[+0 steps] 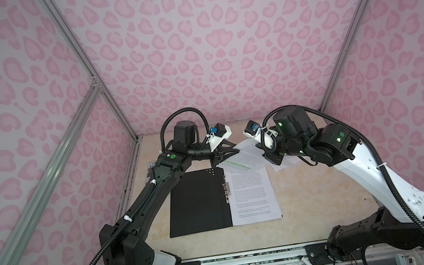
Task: Put the files into the folder
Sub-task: 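Lower the sheet onto the folder's clipped sheets while the left gripper grips its edge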
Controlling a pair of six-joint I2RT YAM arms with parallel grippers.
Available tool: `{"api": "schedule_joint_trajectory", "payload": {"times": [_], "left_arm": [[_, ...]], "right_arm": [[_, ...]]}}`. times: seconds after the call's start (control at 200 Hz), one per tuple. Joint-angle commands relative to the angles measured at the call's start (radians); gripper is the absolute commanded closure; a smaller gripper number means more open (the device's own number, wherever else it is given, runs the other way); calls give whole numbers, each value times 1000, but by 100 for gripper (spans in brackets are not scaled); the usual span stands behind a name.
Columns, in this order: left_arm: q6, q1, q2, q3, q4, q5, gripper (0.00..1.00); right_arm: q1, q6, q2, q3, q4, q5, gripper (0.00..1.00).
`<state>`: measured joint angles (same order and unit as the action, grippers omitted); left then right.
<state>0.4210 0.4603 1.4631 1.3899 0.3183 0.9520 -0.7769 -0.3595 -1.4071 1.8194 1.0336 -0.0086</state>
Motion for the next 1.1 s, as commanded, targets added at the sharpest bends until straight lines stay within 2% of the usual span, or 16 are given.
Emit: {"api": "schedule_joint_trajectory", "payload": {"times": [0.0, 0.025, 0.1, 0.17, 0.19, 0.2, 0.265, 0.325, 0.455, 0.52, 0.59, 0.7, 0.845, 0.935, 1.095], "left_arm": [[-62, 14, 12, 6, 2, -1, 96], [-85, 20, 15, 10, -1, -11, 96], [-157, 27, 14, 16, -11, -21, 96], [-279, 28, 3, 5, -67, -95, 96], [-317, 27, 1, 6, -77, -127, 96], [-333, 26, 2, 7, -78, -140, 96], [-425, 12, 2, 12, -76, -202, 96], [-544, -9, -4, 10, -80, -251, 96], [-795, -70, -38, -38, -100, -244, 96], [-895, -102, -59, -126, -90, -251, 96], [-944, -142, -76, -201, -73, -207, 96], [-941, -201, -118, -358, -37, -261, 96], [-908, -233, -118, -487, -7, -472, 96], [-895, -240, -63, -510, 7, -573, 96], [-879, -247, 30, -480, 80, -662, 96]], "right_arm": [[-1, -24, 7, -15, -37, -14, 100], [-1, -23, 10, -17, -41, -17, 96], [0, 4, 27, -45, -79, -7, 47], [3, 36, 74, -110, -165, 54, 16], [6, 48, 89, -132, -190, 71, 4], [10, 56, 94, -140, -202, 79, 2], [56, 165, 126, -174, -256, 92, 1], [156, 282, 143, -174, -271, 8, 1], [423, 482, 151, -185, -285, -259, 1], [489, 544, 178, -251, -333, -305, 1], [523, 605, 210, -362, -394, -314, 1], [539, 695, 214, -471, -433, -327, 1], [514, 786, 172, -607, -512, -412, 1], [454, 829, 144, -695, -578, -405, 1], [360, 882, 79, -791, -669, -403, 6]]}}
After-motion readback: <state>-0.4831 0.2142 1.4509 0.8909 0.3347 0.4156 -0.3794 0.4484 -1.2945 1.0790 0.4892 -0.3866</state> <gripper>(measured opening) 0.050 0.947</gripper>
